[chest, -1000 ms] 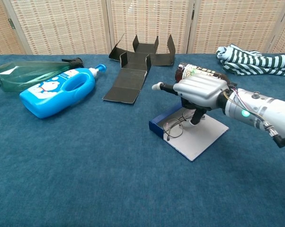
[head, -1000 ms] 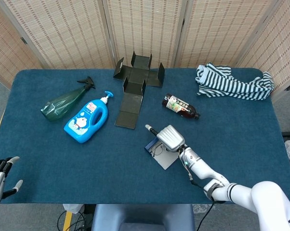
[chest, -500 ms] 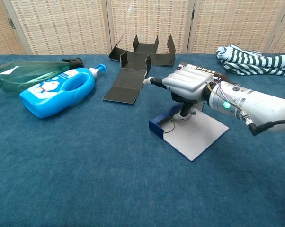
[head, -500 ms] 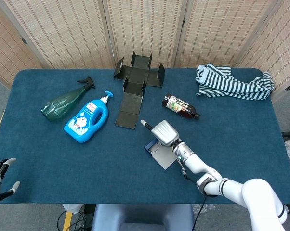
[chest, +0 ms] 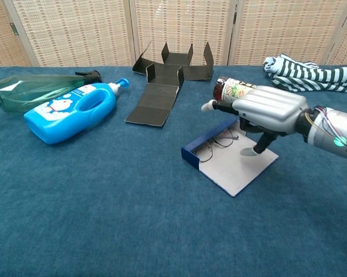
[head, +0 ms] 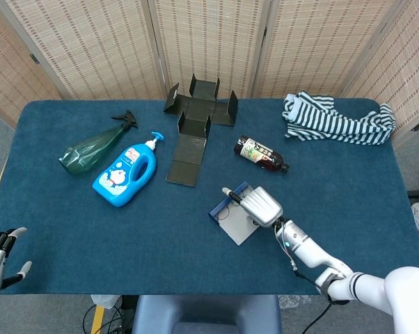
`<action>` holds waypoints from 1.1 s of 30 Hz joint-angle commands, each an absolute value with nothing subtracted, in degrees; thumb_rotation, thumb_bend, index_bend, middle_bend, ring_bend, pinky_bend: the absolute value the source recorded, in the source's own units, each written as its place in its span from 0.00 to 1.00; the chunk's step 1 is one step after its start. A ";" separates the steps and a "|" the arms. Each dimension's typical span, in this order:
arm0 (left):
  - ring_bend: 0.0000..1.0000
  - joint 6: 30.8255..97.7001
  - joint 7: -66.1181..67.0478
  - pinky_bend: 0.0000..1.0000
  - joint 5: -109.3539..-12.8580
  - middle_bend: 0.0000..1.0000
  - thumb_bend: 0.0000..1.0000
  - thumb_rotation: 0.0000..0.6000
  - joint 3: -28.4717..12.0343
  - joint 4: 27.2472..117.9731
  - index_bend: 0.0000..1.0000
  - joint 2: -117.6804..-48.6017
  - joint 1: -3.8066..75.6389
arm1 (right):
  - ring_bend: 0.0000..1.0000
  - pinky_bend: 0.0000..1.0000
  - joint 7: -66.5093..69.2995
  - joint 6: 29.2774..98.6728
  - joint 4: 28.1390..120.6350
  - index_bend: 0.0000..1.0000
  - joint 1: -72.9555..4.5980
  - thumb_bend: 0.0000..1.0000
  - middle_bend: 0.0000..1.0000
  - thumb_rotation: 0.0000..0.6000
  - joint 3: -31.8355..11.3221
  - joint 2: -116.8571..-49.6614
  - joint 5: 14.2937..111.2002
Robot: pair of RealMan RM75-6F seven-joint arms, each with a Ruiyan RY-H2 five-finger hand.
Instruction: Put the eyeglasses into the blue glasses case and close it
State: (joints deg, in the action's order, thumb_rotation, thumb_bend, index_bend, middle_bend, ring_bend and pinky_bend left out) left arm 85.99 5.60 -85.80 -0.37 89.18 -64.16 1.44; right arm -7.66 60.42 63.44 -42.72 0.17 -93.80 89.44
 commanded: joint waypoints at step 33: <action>0.23 85.47 6.59 0.30 -85.28 0.26 0.30 1.00 0.08 89.58 0.23 -64.50 1.17 | 1.00 0.90 -2.57 61.01 56.80 0.11 -38.53 0.20 0.99 1.00 3.56 -94.12 93.51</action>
State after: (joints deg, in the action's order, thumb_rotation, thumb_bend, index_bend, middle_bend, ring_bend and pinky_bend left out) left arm 85.48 6.58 -85.28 0.07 89.57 -64.50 1.17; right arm -2.57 61.06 56.83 -38.51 3.58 -94.08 93.52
